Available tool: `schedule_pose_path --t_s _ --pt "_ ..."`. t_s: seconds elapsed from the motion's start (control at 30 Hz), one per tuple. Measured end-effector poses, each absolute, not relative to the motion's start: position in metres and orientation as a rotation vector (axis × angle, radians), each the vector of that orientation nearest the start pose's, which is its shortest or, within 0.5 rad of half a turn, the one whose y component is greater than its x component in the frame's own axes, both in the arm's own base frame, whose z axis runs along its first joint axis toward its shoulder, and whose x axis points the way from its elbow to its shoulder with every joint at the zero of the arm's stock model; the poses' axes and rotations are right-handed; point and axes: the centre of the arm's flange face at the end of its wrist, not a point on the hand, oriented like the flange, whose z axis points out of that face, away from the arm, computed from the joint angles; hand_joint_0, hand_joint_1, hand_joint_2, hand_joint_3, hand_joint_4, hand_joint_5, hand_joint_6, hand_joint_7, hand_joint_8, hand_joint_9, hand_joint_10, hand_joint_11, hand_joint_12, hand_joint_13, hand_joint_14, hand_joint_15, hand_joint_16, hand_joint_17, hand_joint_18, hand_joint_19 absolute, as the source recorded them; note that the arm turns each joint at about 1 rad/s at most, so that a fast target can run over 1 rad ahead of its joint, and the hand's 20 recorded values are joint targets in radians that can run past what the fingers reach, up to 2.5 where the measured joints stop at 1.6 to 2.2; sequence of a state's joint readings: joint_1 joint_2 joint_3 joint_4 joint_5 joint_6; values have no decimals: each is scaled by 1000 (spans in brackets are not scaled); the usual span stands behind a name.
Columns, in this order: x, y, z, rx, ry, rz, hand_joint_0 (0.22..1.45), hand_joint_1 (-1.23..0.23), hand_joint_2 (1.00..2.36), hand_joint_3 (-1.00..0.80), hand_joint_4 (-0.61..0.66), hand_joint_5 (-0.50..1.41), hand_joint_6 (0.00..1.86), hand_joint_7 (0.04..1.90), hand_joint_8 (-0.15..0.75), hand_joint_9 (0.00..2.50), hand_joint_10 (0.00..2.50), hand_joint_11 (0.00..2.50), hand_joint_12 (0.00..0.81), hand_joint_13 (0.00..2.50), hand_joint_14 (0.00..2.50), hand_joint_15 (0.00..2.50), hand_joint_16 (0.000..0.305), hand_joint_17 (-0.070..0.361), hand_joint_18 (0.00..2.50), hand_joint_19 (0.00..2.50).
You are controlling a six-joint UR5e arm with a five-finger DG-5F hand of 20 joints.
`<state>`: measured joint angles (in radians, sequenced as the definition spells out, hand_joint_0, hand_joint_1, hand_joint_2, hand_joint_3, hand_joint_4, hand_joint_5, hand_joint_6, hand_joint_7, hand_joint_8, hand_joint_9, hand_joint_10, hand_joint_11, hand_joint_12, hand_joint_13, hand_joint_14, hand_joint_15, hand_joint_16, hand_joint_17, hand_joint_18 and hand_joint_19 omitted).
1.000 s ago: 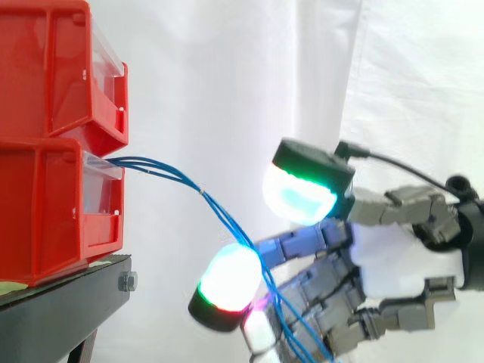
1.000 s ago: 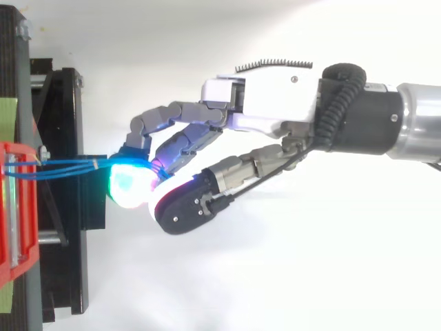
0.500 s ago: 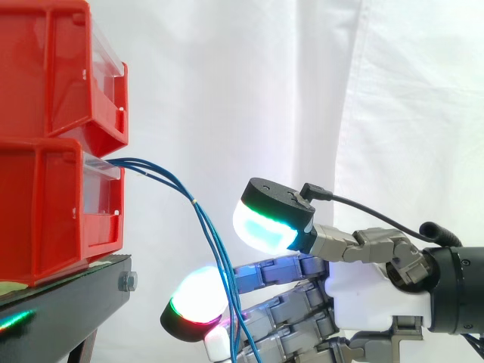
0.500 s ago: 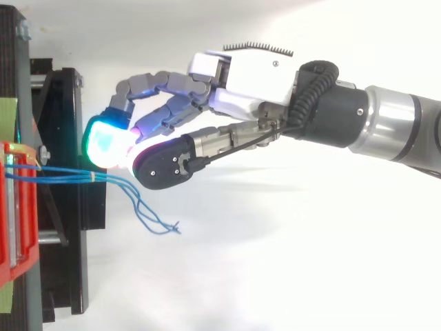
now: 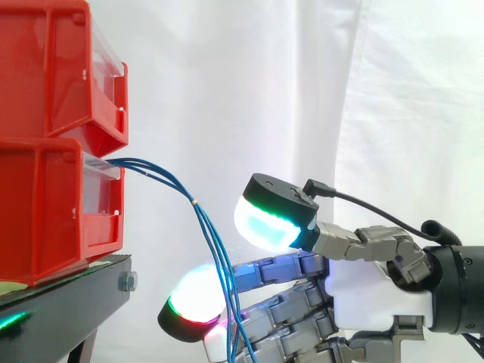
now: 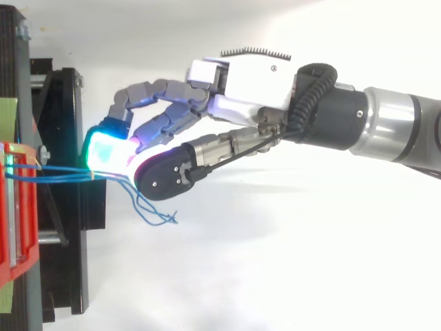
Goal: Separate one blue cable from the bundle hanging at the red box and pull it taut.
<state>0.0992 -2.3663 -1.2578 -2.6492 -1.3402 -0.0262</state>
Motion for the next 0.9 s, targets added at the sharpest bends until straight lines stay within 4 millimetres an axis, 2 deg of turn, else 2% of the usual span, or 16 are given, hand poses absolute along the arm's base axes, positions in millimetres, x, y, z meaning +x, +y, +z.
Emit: schedule_pose_path --t_s 0.37,0.73,0.9 --pt "766 -69 184 1214 1097 1133 568 -612 1008 -408 174 -147 503 1090 243 781 15 548 283 780 16 389 26 58 563 287" --pt "763 -67 204 1205 1106 1150 577 -621 1008 -401 171 -143 503 1108 243 785 15 543 284 789 14 385 26 58 570 290" --pt "762 -66 205 1208 1109 1151 594 -634 1011 -358 142 -133 502 1189 241 792 15 549 277 791 14 387 25 56 578 290"
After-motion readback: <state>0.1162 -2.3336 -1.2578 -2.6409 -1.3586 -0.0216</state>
